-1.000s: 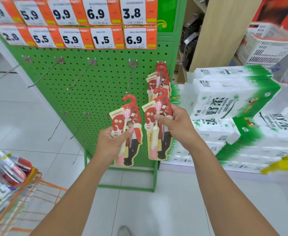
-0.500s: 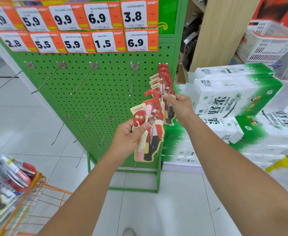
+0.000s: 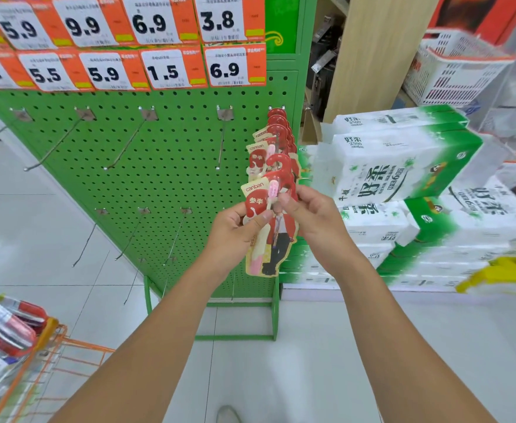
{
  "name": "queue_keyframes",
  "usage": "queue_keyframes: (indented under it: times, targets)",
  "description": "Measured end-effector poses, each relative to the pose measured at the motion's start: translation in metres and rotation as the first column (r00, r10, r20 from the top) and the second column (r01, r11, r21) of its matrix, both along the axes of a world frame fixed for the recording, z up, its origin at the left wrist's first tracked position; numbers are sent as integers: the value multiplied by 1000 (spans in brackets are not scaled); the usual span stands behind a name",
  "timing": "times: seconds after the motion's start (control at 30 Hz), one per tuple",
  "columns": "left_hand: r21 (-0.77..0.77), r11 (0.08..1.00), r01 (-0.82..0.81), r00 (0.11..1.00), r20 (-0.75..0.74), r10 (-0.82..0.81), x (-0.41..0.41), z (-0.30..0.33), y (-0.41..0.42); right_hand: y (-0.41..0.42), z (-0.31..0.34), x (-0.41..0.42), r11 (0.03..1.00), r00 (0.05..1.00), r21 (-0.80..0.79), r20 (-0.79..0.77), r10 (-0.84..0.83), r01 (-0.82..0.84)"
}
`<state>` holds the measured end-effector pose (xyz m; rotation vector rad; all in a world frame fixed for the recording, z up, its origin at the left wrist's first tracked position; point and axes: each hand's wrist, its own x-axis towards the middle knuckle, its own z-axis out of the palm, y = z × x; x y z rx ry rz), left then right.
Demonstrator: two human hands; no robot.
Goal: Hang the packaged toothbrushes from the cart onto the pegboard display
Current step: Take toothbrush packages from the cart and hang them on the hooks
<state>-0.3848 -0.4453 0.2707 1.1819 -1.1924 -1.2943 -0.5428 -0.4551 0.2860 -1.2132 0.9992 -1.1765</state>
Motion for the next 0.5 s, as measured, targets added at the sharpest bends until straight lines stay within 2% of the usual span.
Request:
queue_keyframes:
  times: [0.1,0.33,0.5]
  targets:
    - [-12,1000,5,1000,-8,-5,-6,-2,-4,-4,-1,2,999,1000,-46,-12,-16,16]
    - [1,999,-42,999,33,42,-11,-11,-10,-17,-15,0,1000,1000,0,-5,-31,31]
    - [26,995,-94,948,306,81,3,-16,-21,-46,-12,1,997,996,19,-55,-69,70]
